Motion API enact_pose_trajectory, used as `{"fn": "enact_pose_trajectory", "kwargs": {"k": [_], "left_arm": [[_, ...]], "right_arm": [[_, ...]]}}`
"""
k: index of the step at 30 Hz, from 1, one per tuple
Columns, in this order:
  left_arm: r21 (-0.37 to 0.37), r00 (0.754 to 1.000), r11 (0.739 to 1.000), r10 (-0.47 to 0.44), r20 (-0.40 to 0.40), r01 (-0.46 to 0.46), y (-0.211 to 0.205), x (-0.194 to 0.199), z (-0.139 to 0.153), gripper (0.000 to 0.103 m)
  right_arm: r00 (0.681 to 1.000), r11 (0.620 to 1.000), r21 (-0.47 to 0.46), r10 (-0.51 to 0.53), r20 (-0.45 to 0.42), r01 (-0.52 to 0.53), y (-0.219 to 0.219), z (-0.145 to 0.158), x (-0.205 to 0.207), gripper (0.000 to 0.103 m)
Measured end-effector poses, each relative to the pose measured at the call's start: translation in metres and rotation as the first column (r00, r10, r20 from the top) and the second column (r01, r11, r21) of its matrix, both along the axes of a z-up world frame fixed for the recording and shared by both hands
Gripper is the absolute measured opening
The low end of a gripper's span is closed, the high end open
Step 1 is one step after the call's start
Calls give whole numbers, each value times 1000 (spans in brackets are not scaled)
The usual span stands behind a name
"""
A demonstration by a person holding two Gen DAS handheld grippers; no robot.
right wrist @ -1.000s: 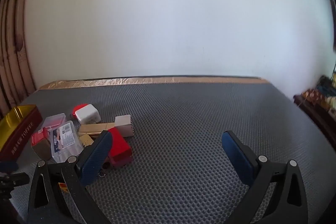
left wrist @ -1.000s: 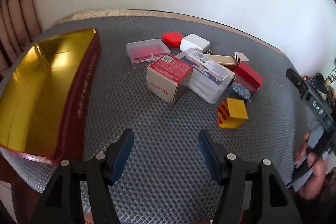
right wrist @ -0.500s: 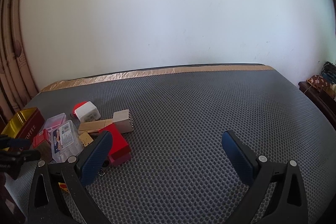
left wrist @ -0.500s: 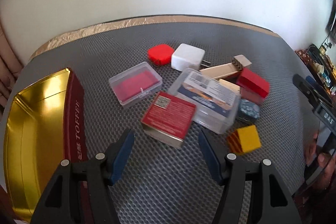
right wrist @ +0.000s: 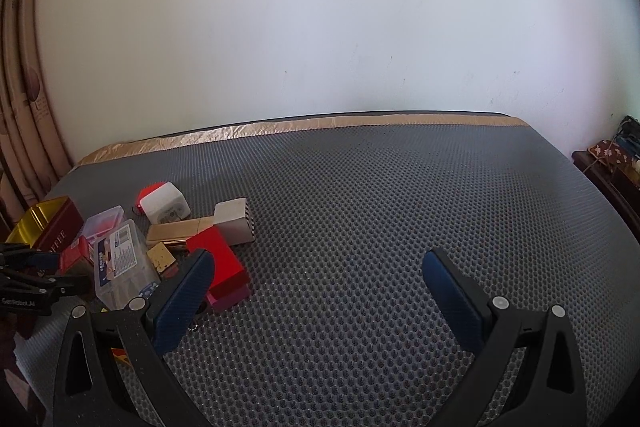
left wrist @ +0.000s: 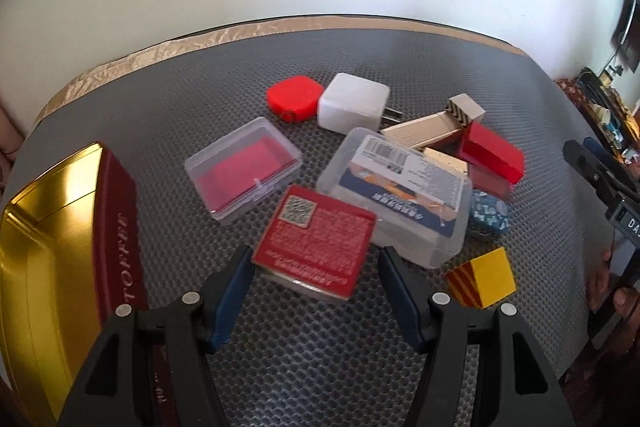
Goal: Organize rigid objects
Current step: 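Move the left gripper toward the red cream box with QR code, then grasp the red cream box with left gripper while right gripper grasps yellow block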
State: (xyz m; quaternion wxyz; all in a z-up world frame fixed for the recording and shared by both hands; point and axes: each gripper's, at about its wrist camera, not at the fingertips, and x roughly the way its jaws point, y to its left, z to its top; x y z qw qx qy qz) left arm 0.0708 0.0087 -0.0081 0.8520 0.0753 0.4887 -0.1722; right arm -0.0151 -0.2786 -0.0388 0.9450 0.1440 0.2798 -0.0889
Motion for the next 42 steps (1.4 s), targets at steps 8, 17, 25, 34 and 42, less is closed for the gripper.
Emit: {"fn": "enact_pose_trajectory", "kwargs": {"k": [8, 17, 25, 34, 42], "left_arm": [[12, 997, 999, 32, 69, -33, -11, -24, 3, 53], [-168, 984, 973, 168, 60, -156, 10, -74, 31, 53], [-197, 983, 968, 173, 60, -158, 18, -115, 41, 54], [-235, 968, 955, 215, 129, -181, 39, -137, 65, 54], [-262, 963, 944, 239, 123, -201, 53, -136, 73, 54]], "right_arm": [[1000, 1000, 5, 5, -12, -5, -1, -1, 1, 103], [1000, 1000, 4, 14, 4, -14, -1, 1, -3, 103], [973, 963, 177, 219, -70, -204, 43, 7, -18, 103], [925, 940, 158, 330, -187, -303, 107, 6, -2, 93], [905, 936, 202, 334, -262, -287, 116, -14, 19, 75]]}}
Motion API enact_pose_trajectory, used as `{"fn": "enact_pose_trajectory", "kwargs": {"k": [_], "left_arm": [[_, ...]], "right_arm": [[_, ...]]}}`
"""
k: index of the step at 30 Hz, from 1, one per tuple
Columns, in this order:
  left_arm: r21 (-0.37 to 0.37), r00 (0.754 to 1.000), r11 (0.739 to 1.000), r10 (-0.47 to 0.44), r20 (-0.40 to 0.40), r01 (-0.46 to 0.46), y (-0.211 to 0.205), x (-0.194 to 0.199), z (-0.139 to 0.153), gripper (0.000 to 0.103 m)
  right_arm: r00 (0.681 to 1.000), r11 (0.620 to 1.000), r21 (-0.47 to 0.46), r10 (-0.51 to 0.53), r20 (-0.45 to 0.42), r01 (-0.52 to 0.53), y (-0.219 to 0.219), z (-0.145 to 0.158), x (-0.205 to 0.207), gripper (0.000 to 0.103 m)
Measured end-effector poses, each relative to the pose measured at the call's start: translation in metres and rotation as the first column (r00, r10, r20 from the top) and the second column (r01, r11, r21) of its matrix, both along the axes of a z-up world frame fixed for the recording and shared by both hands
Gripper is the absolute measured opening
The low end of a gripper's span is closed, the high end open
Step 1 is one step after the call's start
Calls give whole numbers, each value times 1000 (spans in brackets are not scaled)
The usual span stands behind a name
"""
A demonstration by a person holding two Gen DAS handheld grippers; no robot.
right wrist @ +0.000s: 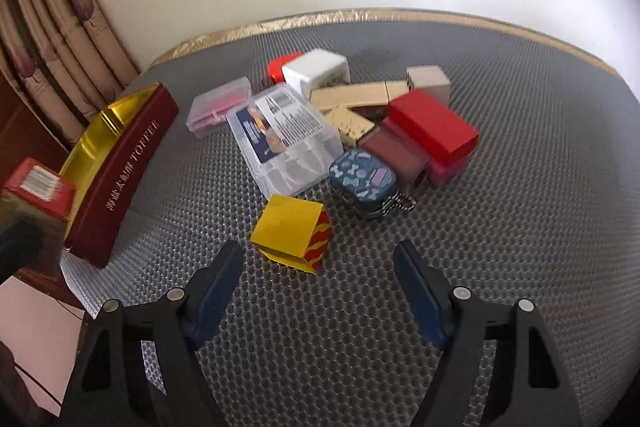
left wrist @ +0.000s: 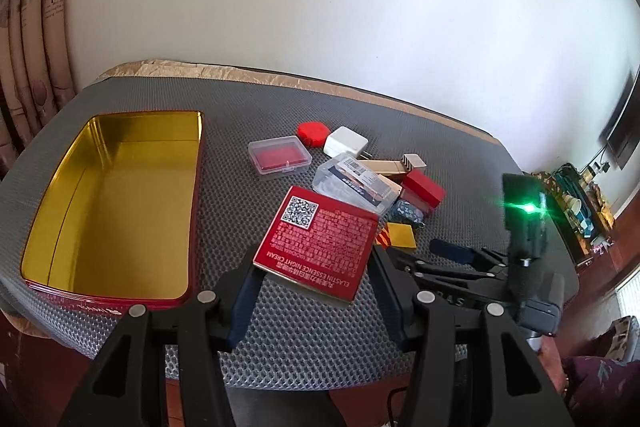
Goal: Organize rigid objects
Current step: 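Grasp the red cream box with left gripper while right gripper grasps yellow block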
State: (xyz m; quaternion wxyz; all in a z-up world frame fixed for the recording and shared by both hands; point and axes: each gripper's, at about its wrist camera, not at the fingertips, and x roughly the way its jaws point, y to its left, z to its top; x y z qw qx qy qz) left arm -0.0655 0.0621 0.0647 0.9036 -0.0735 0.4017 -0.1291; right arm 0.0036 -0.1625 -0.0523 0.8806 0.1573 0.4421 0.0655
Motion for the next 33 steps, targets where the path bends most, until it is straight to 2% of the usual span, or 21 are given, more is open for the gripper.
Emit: {"fn": "enact_pose_trajectory", "kwargs": {"k": [4, 6, 8, 9, 10, 15, 18, 25, 33], "left_arm": [[4, 1000, 1000, -3, -1, 3, 2, -1, 1, 54], [3, 1000, 1000, -1, -4, 1, 3, -1, 1, 54], [4, 1000, 1000, 0, -6, 0, 4, 0, 1, 54], [4, 1000, 1000, 3, -7, -3, 5, 1, 1, 54], [2, 1000, 1000, 10, -9, -10, 7, 1, 2, 54], [-34, 998, 997, 67, -8, -67, 32, 6, 17, 54], [-29, 992, 991, 127, -22, -127, 56, 16, 24, 54], [132, 974, 966, 227, -27, -222, 111, 81, 23, 54], [263, 955, 931, 283, -88, -251, 143, 148, -21, 54]], "right_arm": [[1000, 1000, 3, -1, -5, 1, 3, 1, 5, 74], [1000, 1000, 9, 0, -15, 0, 5, -1, 11, 68], [1000, 1000, -5, 8, -9, -8, 9, -2, 13, 53], [1000, 1000, -5, 16, -8, -16, 10, -1, 14, 34], [1000, 1000, -3, 19, -8, -19, 11, -2, 14, 31], [998, 998, 33, 57, 18, -58, 3, 1, 1, 28], [996, 995, 56, 85, 32, -87, 1, 5, -8, 28], [994, 987, 124, 102, 24, -105, -7, 6, -19, 28], [994, 984, 141, 109, 31, -112, -19, 13, -24, 28]]}}
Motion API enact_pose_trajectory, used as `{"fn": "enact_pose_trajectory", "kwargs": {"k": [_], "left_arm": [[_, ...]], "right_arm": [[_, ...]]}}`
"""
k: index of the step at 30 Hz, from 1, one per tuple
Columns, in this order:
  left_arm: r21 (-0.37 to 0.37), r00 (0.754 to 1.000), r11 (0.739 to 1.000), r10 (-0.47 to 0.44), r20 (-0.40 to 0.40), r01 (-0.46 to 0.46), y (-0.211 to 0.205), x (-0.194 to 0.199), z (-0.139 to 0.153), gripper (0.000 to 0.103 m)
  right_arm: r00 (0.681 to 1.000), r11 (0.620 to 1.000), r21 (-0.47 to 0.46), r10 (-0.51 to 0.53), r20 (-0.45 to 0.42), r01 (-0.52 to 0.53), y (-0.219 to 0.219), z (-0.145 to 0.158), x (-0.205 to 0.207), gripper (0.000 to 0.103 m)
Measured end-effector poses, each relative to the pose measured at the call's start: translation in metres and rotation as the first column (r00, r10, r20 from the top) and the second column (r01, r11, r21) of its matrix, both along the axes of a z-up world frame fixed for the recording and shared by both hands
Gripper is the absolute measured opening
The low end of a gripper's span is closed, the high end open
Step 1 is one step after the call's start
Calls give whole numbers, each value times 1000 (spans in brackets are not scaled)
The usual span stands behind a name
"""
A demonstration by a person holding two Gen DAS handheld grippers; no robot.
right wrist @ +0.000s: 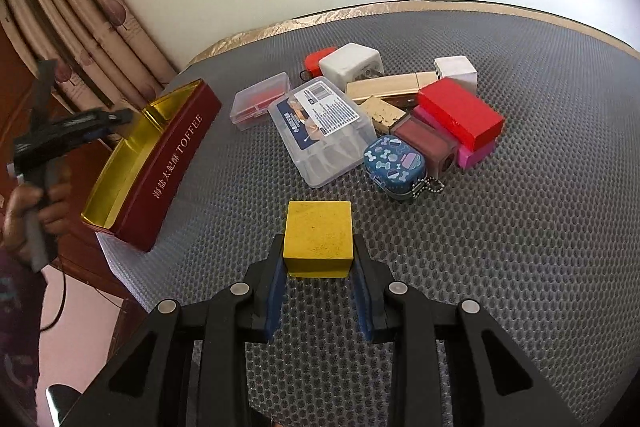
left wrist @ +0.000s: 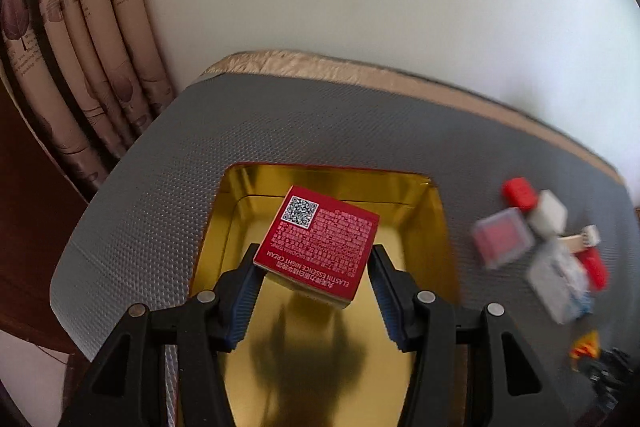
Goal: Organize rigid objects
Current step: 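Grasp the red cream box with left gripper while right gripper grasps yellow block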
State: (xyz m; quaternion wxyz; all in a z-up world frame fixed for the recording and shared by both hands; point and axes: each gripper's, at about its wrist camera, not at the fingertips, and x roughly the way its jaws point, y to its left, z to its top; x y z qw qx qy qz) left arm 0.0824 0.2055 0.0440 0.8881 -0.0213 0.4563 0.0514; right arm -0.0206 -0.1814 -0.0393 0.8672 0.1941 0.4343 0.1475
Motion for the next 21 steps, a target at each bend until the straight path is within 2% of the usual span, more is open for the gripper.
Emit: {"fn": "enact_pose_trajectory", "kwargs": {"k": [4, 9, 17, 19, 21], "left_arm": [[63, 999, 998, 12, -38, -10, 4, 19, -20, 54], [93, 998, 995, 32, -49, -27, 7, 31, -33, 54], [142, 993, 988, 79, -85, -66, 14, 40, -39, 55], [171, 994, 982, 90, -69, -77, 13, 38, -35, 55], [145, 995, 986, 88, -47, -80, 15, 34, -29, 56]], "right_arm": [[1000, 1000, 10, 10, -5, -10, 0, 1, 0, 28], [1000, 1000, 9, 24, -15, -24, 6, -1, 3, 28], [999, 999, -4, 41, -20, -41, 17, -1, 7, 28], [999, 999, -5, 43, -21, -43, 20, 0, 7, 28], [999, 999, -7, 49, -22, -50, 23, 1, 8, 28]]}}
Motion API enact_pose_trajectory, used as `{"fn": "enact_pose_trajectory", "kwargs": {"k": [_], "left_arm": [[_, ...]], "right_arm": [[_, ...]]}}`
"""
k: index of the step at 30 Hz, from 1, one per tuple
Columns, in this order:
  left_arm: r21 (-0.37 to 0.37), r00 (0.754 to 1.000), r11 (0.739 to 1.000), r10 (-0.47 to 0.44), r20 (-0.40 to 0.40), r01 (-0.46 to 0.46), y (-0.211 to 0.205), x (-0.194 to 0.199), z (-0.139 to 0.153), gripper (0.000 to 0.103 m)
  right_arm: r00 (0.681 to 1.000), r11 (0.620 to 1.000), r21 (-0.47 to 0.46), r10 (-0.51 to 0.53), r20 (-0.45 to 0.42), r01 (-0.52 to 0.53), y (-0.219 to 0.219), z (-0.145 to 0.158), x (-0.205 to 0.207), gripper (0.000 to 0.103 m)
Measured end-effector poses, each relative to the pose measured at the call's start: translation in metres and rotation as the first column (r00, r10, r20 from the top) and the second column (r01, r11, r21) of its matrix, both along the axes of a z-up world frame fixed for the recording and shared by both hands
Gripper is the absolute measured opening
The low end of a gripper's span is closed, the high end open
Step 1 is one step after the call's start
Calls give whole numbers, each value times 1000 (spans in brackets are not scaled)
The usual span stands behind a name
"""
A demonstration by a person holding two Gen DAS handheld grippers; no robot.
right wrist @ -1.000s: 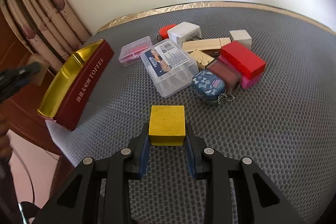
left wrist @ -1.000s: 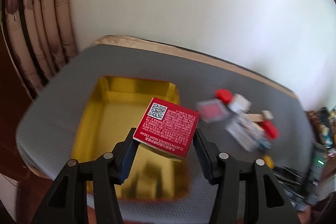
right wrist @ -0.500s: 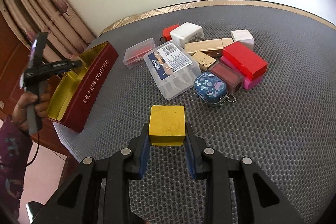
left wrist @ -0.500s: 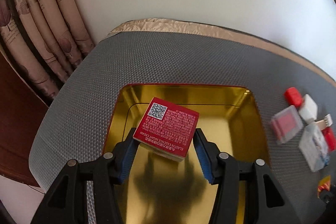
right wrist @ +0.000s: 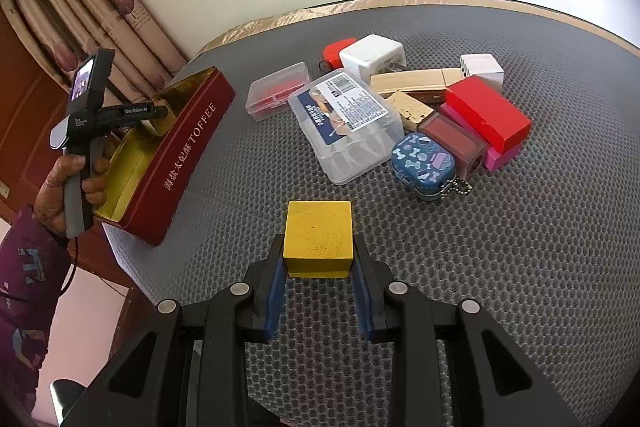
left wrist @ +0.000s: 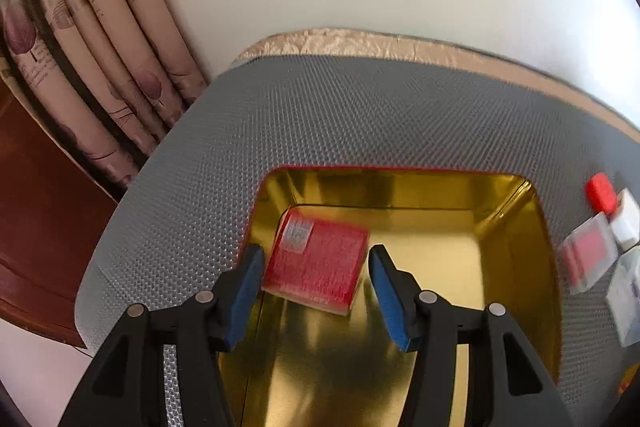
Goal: Organize rigid objects
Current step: 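Grasp the red cream box with left gripper while right gripper grasps yellow block, then release red box into tin with left gripper while right drops yellow block there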
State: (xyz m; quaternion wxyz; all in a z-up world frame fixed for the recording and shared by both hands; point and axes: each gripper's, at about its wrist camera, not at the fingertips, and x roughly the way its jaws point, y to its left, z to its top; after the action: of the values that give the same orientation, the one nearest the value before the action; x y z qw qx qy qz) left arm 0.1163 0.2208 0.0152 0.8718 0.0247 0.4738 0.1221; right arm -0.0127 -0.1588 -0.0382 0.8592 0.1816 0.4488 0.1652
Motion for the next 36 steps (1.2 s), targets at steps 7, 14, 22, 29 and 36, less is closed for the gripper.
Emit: {"fn": "enact_pose_trajectory", "kwargs": {"k": [7, 14, 22, 29, 36], "left_arm": [[-209, 989, 977, 76, 124, -49, 17, -34, 43, 59], [-291, 950, 944, 223, 217, -156, 1, -145, 79, 60], [-246, 930, 937, 300, 212, -246, -9, -215, 63, 60], [-165, 922, 950, 299, 246, -264, -14, -219, 58, 60], [-169, 948, 960, 255, 192, -224, -17, -210, 48, 60]], "right_arm": [[998, 999, -16, 35, 49, -34, 18, 23, 4, 28], [980, 990, 23, 134, 147, -138, 59, 82, 40, 28], [945, 958, -27, 287, 154, -287, 168, 106, 96, 28], [944, 944, -69, 325, 53, -321, 231, 73, 146, 28], [947, 943, -101, 320, 11, -318, 249, 56, 172, 28]]}}
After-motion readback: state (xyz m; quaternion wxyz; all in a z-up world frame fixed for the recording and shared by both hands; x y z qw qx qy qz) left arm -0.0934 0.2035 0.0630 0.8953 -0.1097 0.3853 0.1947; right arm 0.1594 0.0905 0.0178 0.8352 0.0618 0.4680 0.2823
